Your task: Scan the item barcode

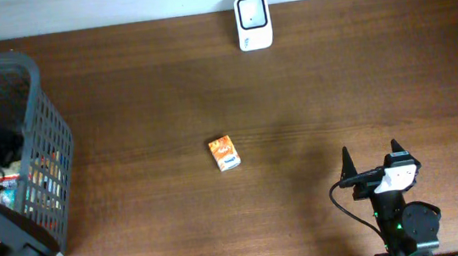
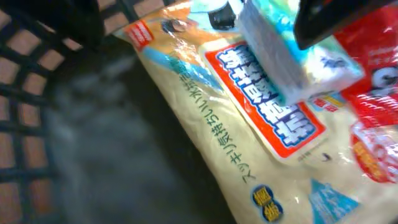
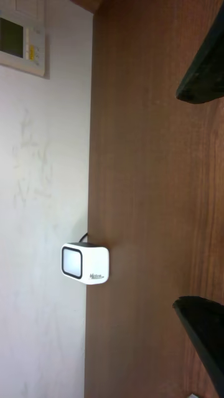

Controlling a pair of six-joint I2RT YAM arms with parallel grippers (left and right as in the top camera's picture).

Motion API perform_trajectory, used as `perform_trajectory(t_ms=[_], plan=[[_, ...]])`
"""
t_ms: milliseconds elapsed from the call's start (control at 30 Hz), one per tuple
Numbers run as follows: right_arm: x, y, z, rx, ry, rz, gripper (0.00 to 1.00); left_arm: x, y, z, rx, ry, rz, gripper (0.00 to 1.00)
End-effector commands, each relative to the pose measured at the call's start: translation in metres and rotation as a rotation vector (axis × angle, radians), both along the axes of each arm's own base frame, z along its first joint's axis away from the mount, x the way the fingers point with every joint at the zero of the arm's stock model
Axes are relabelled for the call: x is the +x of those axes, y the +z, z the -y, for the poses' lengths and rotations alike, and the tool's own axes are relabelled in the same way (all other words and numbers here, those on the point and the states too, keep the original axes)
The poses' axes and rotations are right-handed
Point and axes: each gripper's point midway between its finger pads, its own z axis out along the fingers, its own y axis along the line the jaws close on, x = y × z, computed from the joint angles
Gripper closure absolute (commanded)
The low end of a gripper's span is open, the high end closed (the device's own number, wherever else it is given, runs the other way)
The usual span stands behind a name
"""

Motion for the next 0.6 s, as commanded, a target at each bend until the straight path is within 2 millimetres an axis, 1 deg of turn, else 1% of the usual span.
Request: perform_trajectory(t_ms=[0, 133, 200, 300, 367, 433, 467, 500, 567], plan=[[0.0, -0.003, 0.0, 0.001, 0.0, -0.004, 0.01, -0.016, -0.016, 0.002, 0.003, 0.061, -0.067, 0.08], [0.0, -0.003, 0.0, 0.001, 0.0, -0.004, 0.01, -0.034, -0.016, 0.004, 0.009, 0.069, -0.146, 0.05], [0.0, -0.003, 0.0, 0.001, 0.0, -0.004, 0.02, -0.036, -0.016, 0.004, 0.012, 0.07, -0.153, 0.0], [0.0, -0.003, 0.0, 0.001, 0.0, -0.004, 0.01, -0.034, -0.016, 0.004, 0.011, 0.069, -0.144, 0.01], [0.0, -0.003, 0.0, 0.001, 0.0, -0.004, 0.01, -0.03, -0.017, 0.011, -0.031, 0.061, -0.123, 0.01], [0.0, -0.003, 0.0, 0.001, 0.0, -0.004, 0.01, -0.038, -0.017, 0.018, -0.057, 0.06, -0.156, 0.01], [0.0, -0.003, 0.0, 0.001, 0.0, -0.004, 0.01, -0.041, -0.015, 0.018, -0.06, 0.064, -0.161, 0.0], [0.0, -0.003, 0.0, 0.001, 0.0, -0.004, 0.01, -0.046, -0.007, 0.019, -0.058, 0.071, -0.158, 0.01], [0.0, -0.003, 0.0, 0.001, 0.0, -0.004, 0.02, -0.048, 0.006, 0.019, -0.038, 0.074, -0.135, 0.01]])
